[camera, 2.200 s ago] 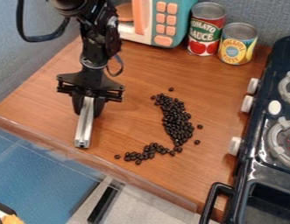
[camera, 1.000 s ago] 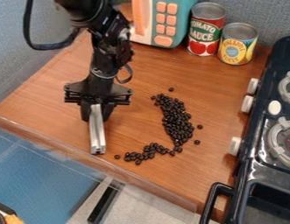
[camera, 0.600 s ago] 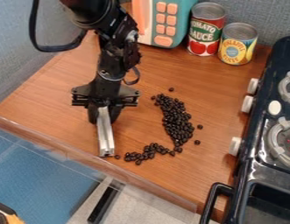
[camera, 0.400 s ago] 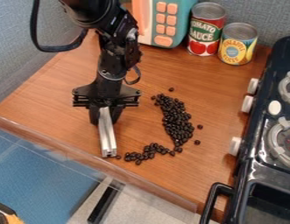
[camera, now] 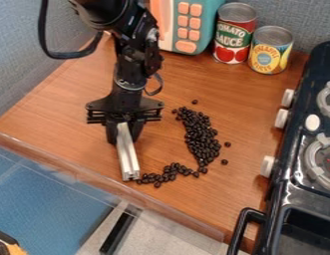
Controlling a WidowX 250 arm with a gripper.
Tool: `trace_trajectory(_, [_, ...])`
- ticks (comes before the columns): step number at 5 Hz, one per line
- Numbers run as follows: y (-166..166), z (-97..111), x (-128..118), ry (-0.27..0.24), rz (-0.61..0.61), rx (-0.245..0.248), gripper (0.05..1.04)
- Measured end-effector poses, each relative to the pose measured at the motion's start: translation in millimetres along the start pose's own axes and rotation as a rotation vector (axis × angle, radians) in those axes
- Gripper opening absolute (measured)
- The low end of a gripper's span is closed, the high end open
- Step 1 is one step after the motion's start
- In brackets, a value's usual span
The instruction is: Sweep into pile
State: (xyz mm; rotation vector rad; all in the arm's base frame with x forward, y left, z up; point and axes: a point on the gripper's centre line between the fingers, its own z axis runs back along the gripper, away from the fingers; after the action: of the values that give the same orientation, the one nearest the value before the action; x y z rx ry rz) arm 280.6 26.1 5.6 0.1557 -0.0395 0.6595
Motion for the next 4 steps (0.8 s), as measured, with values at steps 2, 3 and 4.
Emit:
trace_trajectory(2, [-6.7,-0.1,-3.5,0.004,-0.001,0.000,0.385])
trace_trajectory(3, [-13.3,0.5,-4.9,-0.001,0.002,-0.003,0.385])
trace_trajectory(4, [-20.0,1.7,-2.9,0.000,0.011,-0.009,0.385])
